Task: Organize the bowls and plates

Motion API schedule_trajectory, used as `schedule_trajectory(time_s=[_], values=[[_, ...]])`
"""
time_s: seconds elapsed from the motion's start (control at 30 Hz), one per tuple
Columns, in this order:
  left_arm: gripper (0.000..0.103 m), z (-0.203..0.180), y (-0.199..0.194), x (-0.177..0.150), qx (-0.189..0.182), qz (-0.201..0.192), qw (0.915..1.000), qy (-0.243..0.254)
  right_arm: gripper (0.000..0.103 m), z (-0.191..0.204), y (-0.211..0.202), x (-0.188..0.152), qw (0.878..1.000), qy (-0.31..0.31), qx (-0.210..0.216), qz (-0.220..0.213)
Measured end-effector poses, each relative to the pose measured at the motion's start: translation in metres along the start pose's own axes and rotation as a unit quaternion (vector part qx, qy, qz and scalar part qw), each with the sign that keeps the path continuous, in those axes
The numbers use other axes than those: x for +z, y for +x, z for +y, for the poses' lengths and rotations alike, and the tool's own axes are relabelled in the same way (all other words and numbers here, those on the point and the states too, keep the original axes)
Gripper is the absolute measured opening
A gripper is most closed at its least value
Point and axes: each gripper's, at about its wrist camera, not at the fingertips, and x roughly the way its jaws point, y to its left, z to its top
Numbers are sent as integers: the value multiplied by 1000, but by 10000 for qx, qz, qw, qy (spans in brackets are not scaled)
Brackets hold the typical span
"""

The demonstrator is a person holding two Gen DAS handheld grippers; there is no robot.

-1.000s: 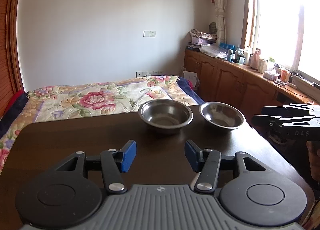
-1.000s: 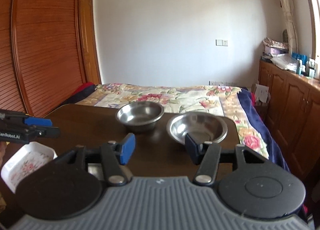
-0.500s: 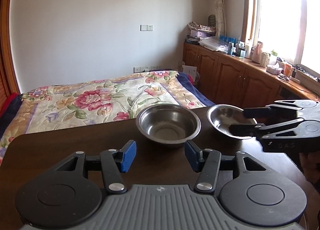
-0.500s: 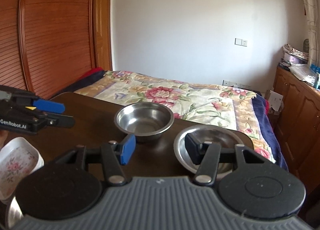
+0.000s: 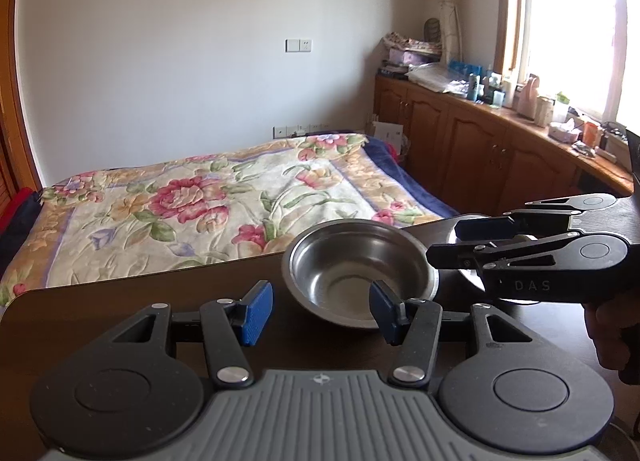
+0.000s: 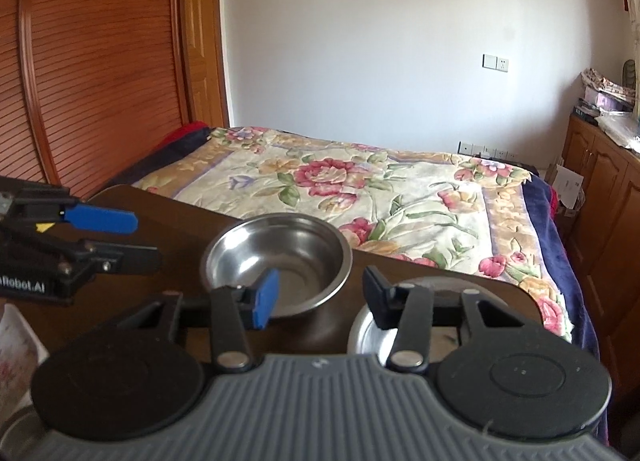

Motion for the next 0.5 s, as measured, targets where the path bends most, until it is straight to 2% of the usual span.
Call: schedule_trajectory(time_s=[0.2, 0.5], values=[[80, 10, 24, 1, 35, 237, 9996, -127, 42, 2, 25, -1, 9999, 12, -38, 152], [80, 15, 40, -1, -56, 440, 9988, -214, 42, 6, 43, 2, 9994, -30, -13, 350]])
